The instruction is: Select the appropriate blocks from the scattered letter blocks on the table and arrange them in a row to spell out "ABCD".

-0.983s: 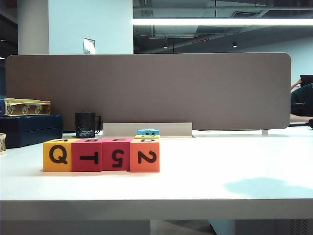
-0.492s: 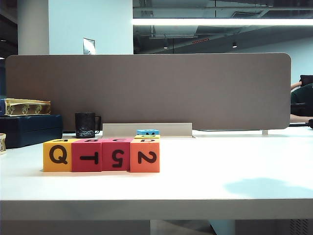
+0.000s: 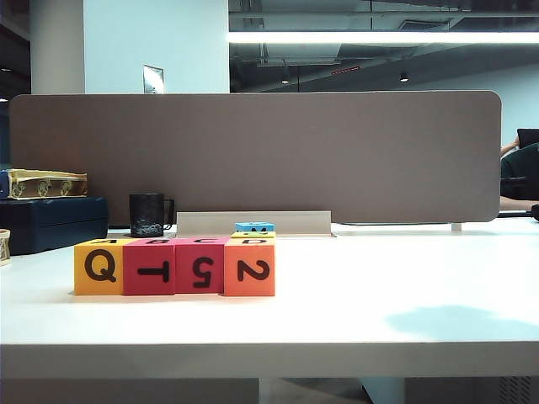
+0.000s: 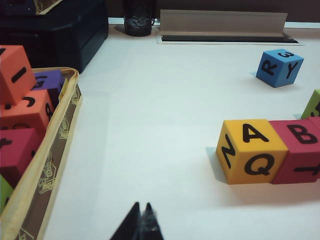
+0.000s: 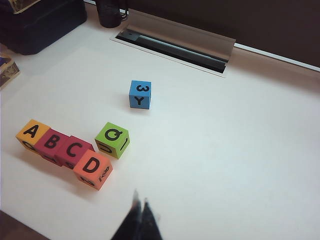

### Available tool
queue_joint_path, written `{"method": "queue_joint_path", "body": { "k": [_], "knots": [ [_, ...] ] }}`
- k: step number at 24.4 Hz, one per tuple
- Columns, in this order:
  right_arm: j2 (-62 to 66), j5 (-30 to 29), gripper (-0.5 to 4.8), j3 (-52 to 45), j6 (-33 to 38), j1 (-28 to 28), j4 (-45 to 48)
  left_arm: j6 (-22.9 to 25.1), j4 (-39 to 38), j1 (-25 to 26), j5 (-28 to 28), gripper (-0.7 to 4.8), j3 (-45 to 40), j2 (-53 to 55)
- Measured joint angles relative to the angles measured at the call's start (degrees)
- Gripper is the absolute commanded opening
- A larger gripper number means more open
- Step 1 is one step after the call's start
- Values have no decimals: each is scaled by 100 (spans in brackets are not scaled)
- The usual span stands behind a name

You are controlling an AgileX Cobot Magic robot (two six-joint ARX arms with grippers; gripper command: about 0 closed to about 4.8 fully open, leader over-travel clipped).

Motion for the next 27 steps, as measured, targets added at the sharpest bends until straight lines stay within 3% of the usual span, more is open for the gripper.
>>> {"method": "queue_joint_path", "body": {
  "k": [12, 16, 20, 27],
  "knots": [
    [0, 11, -1, 0, -219, -72, 4, 0, 0, 0, 0, -6, 0, 0],
    [-83, 26, -1, -85, -409, -549, 160, 0, 0, 0, 0, -6, 0, 0],
    [-929, 39, -1, -1235, -413, -1364, 1384, 0, 0, 0, 0, -6, 0, 0],
    [-2190, 9, -1, -3132, -385, -2461, 2256, 0, 0, 0, 0, -6, 0, 0]
  ]
}}
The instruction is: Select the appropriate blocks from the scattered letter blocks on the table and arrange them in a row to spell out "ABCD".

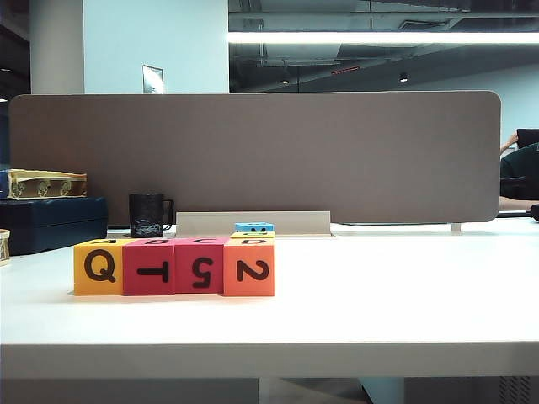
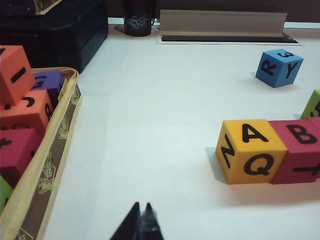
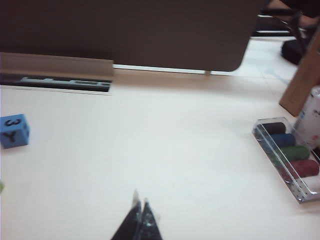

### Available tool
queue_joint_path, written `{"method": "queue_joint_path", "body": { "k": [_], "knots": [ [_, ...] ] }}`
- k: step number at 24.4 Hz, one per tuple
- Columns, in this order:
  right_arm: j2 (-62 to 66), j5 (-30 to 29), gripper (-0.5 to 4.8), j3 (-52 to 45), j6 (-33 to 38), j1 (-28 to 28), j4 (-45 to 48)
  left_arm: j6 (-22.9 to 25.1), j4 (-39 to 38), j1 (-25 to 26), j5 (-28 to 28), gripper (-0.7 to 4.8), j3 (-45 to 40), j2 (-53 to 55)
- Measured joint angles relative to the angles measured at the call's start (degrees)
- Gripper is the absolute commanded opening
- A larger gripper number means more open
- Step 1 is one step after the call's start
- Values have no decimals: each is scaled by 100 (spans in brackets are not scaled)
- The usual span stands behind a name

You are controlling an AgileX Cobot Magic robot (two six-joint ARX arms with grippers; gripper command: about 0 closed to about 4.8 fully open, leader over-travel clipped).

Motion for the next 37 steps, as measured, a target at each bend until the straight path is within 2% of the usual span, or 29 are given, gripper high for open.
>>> {"method": "queue_joint_path", "body": {
  "k": [1, 5, 11, 15, 25, 29, 34, 37],
  "knots": [
    [-337, -20, -1, -538, 50, -210, 267, 0, 0, 0, 0, -6, 0, 0],
    [-1143, -28, -1, -1801, 107, -483, 981, 0, 0, 0, 0, -6, 0, 0],
    [-2566, -170, -1, -3434, 216, -868, 1276, 0, 0, 0, 0, -6, 0, 0],
    [-3346, -181, -1, -4146, 413, -1045, 1421, 0, 0, 0, 0, -6, 0, 0],
    [-3351, -275, -1, -4898, 472, -1067, 1554, 0, 0, 0, 0, -6, 0, 0],
    [-3355, -328, -1, -4924, 470, -1064, 1670, 0, 0, 0, 0, -6, 0, 0],
    [-3355, -1147, -1, -4935, 636, -1064, 1668, 0, 0, 0, 0, -6, 0, -2],
    [-3355, -1270, -1, -4951, 1113, -1067, 1718, 0, 0, 0, 0, -6, 0, -2]
  ]
}}
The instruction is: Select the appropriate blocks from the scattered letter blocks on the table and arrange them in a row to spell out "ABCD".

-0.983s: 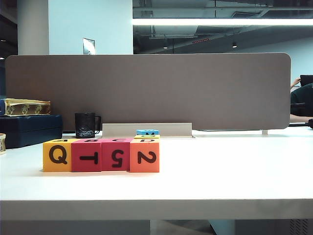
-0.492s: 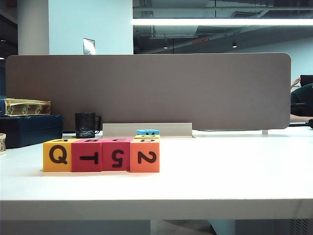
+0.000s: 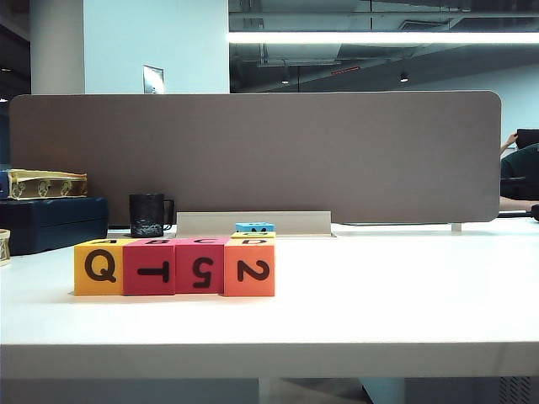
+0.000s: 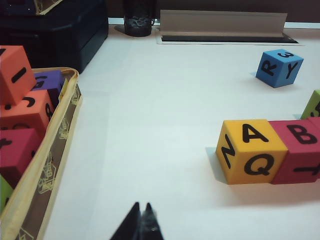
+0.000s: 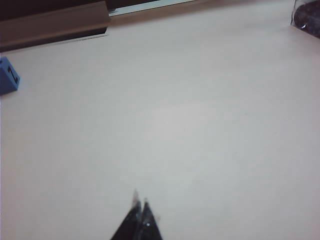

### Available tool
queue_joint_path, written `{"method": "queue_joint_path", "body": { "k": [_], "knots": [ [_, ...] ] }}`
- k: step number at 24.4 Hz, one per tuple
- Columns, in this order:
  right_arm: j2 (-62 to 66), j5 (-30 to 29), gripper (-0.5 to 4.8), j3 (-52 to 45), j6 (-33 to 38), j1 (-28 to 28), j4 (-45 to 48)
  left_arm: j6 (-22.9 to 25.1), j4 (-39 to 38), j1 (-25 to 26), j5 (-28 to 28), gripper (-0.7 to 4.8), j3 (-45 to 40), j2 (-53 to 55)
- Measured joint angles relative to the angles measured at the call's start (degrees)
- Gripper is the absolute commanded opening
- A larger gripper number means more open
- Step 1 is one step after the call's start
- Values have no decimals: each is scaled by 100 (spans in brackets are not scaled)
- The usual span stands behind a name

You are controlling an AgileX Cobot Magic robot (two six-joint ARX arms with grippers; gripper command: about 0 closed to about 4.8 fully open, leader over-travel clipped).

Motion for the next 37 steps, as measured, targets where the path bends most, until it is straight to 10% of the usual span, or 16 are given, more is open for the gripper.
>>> {"method": "queue_joint_path", "body": {
  "k": [37],
  "knots": [
    [2, 317, -1, -111, -907, -2, 293, 0, 0, 0, 0, -6, 0, 0]
  ]
}}
